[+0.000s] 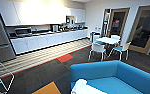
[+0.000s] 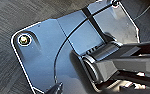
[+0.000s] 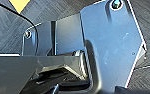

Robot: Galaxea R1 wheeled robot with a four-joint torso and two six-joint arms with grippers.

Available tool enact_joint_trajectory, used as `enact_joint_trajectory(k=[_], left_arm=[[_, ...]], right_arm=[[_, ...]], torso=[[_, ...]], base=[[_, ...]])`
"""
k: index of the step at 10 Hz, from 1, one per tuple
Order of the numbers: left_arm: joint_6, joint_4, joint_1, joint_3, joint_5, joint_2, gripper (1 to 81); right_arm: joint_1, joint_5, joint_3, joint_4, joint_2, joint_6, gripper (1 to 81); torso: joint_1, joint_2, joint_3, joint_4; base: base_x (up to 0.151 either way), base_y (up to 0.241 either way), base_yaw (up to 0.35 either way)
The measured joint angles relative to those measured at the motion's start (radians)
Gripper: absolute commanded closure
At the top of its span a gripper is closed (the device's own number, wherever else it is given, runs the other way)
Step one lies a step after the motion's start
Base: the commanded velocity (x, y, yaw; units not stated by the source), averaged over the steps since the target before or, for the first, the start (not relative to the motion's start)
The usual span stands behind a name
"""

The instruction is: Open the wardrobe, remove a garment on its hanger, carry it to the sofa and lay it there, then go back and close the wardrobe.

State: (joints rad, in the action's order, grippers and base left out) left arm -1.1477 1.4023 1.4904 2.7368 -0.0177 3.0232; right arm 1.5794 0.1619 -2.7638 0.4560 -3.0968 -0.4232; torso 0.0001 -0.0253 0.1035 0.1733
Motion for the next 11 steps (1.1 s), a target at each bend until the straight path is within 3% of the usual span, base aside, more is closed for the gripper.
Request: enact_joint_trajectory(k=[11], left_arm=[[0.048, 0.000, 0.004, 0.000, 0.002, 0.025, 1.0]], right_arm=[[0.001, -0.002, 0.000, 0.001, -0.001, 0.000, 1.0]], torso=[[0.000, 0.000, 0.000, 0.000]], base=[[0.000, 0.000, 0.300]])
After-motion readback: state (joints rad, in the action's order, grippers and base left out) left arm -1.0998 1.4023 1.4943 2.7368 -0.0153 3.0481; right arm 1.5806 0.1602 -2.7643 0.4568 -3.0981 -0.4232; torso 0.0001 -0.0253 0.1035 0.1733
